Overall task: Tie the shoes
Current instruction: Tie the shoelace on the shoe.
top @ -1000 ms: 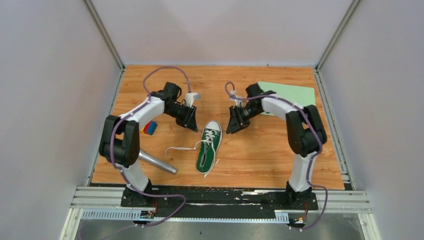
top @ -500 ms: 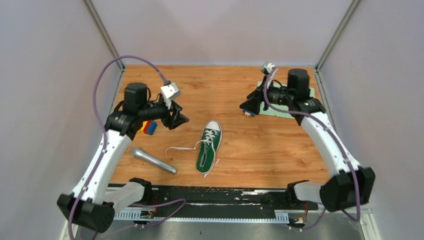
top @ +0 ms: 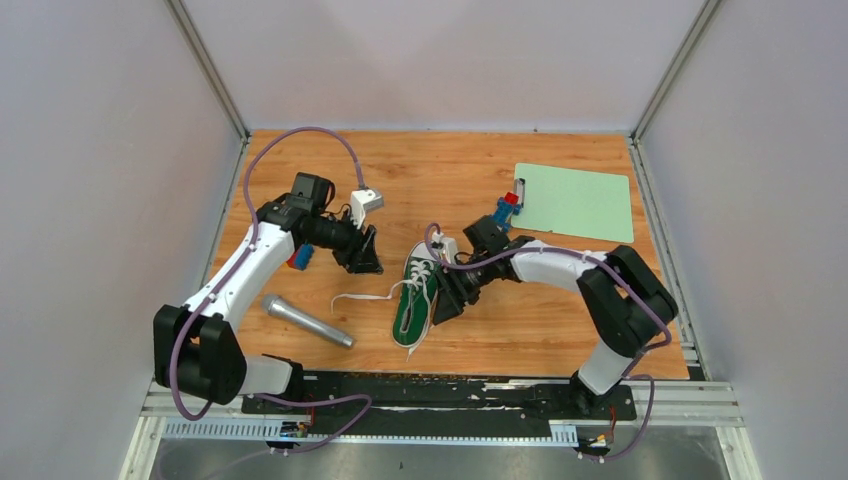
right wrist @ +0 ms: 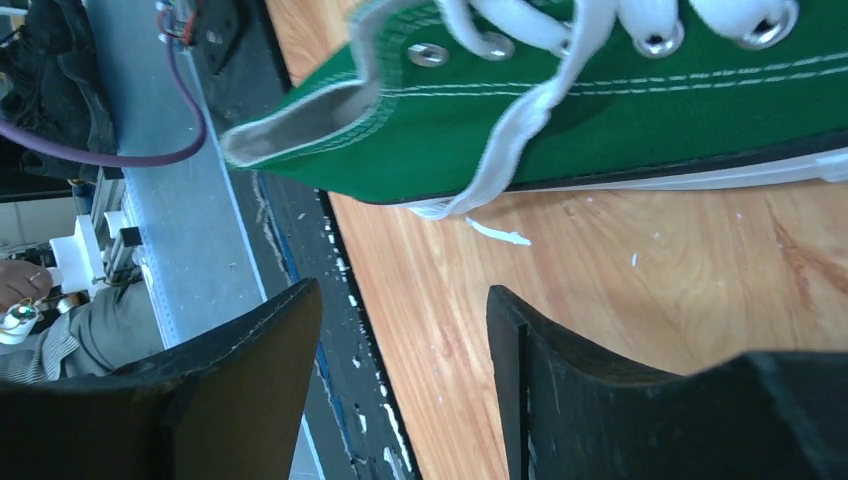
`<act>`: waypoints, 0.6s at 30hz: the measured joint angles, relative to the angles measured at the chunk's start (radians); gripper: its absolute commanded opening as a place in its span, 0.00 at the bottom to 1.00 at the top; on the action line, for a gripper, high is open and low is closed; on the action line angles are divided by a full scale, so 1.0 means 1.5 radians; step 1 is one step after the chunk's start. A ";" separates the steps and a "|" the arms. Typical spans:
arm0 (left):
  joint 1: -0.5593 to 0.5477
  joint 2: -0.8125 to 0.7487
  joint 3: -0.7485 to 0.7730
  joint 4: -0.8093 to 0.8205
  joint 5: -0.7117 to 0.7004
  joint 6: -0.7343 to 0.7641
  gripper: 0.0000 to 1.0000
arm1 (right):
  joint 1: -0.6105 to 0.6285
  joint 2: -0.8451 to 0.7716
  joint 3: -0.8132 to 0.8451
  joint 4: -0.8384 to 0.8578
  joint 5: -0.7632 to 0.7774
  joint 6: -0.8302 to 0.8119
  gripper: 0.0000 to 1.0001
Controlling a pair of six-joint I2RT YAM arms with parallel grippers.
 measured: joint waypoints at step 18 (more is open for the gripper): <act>0.000 -0.002 -0.030 0.037 0.017 -0.025 0.58 | 0.035 0.121 0.012 0.077 0.001 0.047 0.51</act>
